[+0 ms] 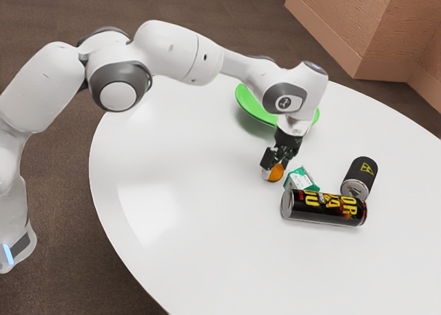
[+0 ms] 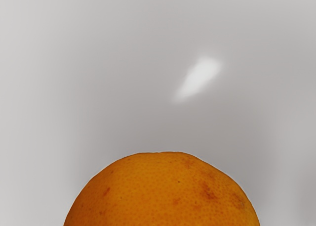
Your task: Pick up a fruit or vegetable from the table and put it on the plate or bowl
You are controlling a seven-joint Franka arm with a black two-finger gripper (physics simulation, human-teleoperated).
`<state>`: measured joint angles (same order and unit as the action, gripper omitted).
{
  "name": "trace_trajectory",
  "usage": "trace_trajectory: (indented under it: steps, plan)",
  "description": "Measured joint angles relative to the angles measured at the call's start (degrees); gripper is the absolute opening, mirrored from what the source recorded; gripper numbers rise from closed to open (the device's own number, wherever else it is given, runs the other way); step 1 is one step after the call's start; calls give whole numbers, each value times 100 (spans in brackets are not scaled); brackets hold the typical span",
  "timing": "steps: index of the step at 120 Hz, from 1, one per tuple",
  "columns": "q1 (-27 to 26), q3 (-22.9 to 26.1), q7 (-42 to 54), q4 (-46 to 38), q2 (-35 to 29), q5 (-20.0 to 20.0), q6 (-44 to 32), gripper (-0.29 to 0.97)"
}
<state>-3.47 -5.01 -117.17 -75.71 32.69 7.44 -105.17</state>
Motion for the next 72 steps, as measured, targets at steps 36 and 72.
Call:
trace_trajectory:
  steps: [36,72]
  plan:
    - [-4,7,26,-6,58,80,-7,50]
    - [-22,7,148,17,-180,206,109,28]
